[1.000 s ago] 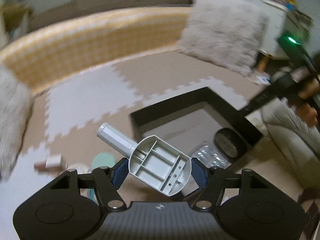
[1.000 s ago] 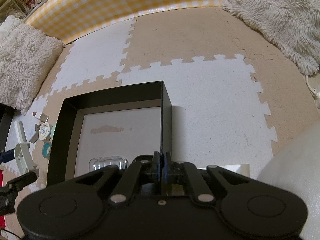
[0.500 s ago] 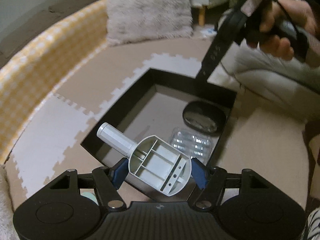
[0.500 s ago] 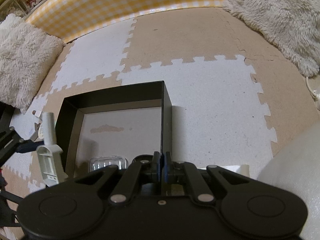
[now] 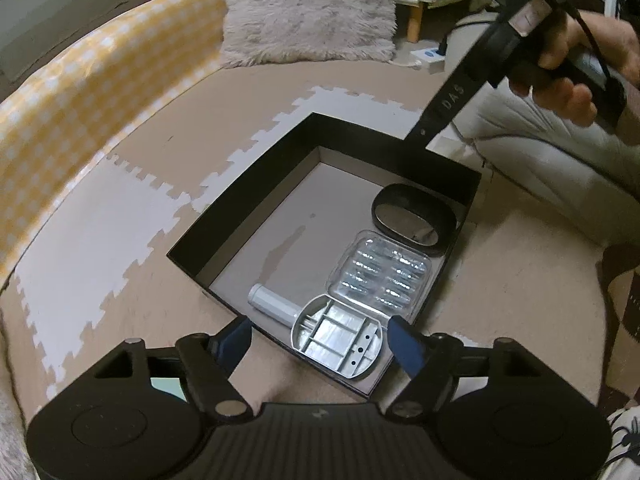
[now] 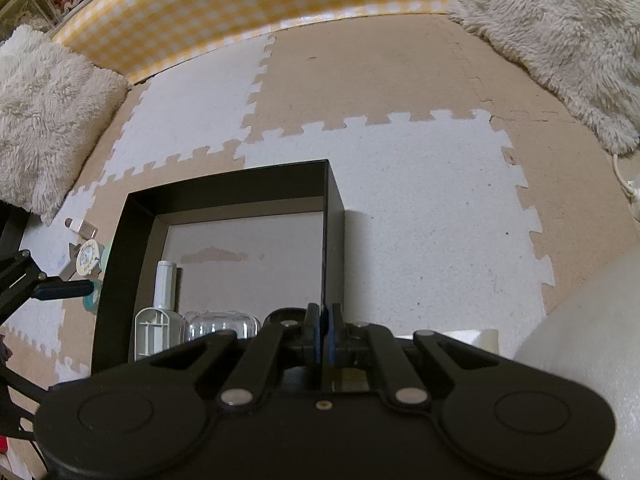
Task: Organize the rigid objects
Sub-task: 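Lower the white device into the black box and open the left tool, then move the left tool back over the clear tape roll on the mat, then close the left tool on the rim of the clear tape roll, then carry the tape roll into the black box and open the left tool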
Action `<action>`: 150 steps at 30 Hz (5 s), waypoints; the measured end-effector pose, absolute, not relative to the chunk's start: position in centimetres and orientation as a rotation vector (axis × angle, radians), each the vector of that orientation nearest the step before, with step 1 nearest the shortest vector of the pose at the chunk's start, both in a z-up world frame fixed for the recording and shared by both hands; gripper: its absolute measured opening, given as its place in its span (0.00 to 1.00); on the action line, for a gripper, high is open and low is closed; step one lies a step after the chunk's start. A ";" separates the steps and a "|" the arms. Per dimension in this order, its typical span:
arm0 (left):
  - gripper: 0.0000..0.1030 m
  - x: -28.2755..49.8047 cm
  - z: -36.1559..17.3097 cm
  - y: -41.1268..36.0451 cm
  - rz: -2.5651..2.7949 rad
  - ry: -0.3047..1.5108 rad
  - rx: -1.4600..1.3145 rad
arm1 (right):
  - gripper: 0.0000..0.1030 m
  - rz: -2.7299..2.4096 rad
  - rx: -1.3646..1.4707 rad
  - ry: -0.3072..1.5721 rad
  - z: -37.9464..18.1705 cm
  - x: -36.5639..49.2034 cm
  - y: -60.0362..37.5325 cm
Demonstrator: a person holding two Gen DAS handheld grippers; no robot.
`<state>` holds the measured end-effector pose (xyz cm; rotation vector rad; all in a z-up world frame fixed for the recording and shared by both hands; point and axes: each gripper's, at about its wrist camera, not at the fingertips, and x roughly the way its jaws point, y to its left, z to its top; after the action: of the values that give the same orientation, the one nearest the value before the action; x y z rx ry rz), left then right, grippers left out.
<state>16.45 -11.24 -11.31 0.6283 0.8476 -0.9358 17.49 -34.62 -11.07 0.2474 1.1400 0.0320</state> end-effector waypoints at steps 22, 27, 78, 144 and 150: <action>1.00 16.4 -10.3 -10.6 -0.884 0.860 0.474 | 0.04 0.036 0.207 1.135 -11.0 17.4 -34.4; 1.00 17.2 -9.4 -9.3 -0.825 0.810 0.345 | 0.04 0.029 0.185 1.144 -10.9 17.6 -34.0; 0.43 22.9 -16.5 0.0 -0.122 1.123 -0.068 | 0.04 0.025 0.183 1.171 -11.2 17.6 -33.9; 0.69 23.6 -17.2 -19.7 -0.693 1.087 -0.237 | 0.03 -0.048 0.149 1.180 -10.5 15.1 -32.2; 0.83 23.3 -16.6 -19.8 -0.668 1.079 -0.209 | 0.03 -0.049 0.147 1.179 -10.4 15.1 -32.2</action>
<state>23.27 -19.75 -16.62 -0.2087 1.0793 -0.6680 15.05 -32.20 -10.43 0.1473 1.1790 -0.0492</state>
